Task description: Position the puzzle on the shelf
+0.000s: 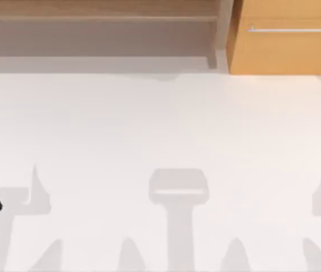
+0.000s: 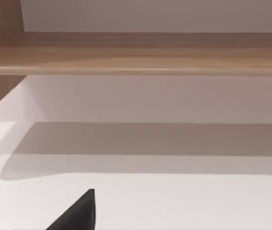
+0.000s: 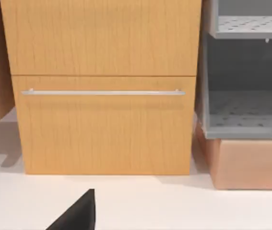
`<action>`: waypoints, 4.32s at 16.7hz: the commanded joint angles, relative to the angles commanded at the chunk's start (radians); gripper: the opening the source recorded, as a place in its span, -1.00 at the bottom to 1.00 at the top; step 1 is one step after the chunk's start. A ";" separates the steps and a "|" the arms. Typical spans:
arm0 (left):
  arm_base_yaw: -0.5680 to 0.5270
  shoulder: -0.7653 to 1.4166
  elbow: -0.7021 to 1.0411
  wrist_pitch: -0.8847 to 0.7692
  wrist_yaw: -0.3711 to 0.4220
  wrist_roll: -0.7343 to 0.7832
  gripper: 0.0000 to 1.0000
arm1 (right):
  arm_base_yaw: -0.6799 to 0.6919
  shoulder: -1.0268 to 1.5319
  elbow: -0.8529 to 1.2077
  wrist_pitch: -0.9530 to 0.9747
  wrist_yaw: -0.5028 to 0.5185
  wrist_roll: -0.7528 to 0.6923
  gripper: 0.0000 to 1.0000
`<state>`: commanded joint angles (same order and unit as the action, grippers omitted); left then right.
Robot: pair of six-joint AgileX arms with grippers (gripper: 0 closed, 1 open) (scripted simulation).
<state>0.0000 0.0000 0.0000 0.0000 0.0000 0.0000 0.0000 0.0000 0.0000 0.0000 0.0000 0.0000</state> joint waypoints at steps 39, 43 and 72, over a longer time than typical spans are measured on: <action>0.000 0.000 0.000 0.000 0.000 0.000 1.00 | 0.177 2.231 0.944 1.284 0.212 -1.558 1.00; 0.000 0.000 0.000 0.000 0.000 0.000 1.00 | 0.172 2.234 0.955 1.275 0.209 -1.557 1.00; 0.000 0.000 0.000 0.000 0.000 0.000 1.00 | 0.164 2.283 1.061 1.219 0.200 -1.558 -1.00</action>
<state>0.0000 0.0000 0.0000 0.0000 0.0000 0.0000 0.1639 2.2825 1.0612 1.2192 0.2002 -1.5585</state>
